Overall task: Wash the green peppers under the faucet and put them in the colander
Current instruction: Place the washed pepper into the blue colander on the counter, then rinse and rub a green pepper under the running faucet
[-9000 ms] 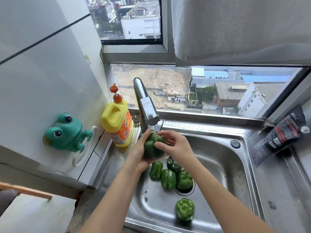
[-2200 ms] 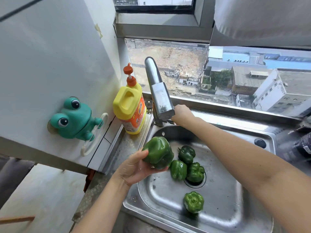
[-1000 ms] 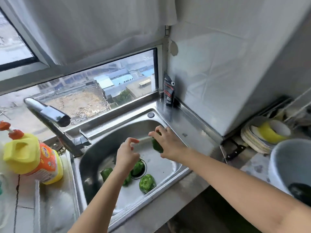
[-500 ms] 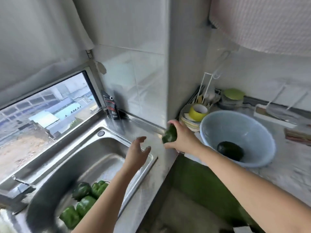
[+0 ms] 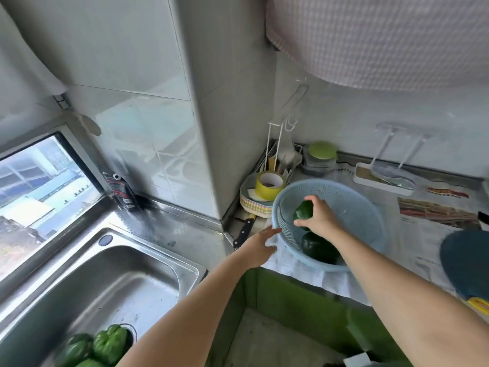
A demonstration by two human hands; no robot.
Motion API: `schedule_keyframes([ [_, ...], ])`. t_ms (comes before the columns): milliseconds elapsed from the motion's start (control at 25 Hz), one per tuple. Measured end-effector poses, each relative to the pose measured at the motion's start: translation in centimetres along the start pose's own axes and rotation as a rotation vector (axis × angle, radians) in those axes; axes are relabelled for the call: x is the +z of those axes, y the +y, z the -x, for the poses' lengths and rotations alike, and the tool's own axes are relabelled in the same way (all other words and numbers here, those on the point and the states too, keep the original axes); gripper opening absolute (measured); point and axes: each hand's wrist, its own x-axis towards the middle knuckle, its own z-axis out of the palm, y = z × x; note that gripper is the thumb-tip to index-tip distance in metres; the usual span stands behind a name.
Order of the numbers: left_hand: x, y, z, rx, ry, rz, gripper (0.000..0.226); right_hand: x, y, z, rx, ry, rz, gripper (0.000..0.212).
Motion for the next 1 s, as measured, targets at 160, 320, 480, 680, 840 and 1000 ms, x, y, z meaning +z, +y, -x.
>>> schedule_keyframes([
  [160,1.0,-0.9,-0.3,-0.079,-0.167,-0.040,0.068,2.0,1.2,-1.9,0.079,-0.245,0.299,0.079],
  [320,0.7,-2.4,0.3,-0.072,-0.127,-0.022,0.063,2.9,1.1,-1.8,0.140,-0.261,0.336,0.065],
  [480,-1.5,-5.7,3.8,-0.096,0.076,0.149,0.045,2.4,-5.1,-0.1,-0.151,0.012,0.238,0.033],
  [680,-4.9,-15.0,13.3,-0.361,0.413,0.473,0.035,7.3,-16.3,5.1,-0.588,-0.138,0.174,0.041],
  [840,-4.3,-22.9,23.9,-0.818,0.639,0.395,0.027,16.4,-22.1,8.8,-0.768,-0.518,0.203,0.029],
  [1000,-0.5,-27.0,29.0,-1.065,0.409,0.305,0.020,26.8,-23.5,11.8,-0.759,-0.870,0.393,0.030],
])
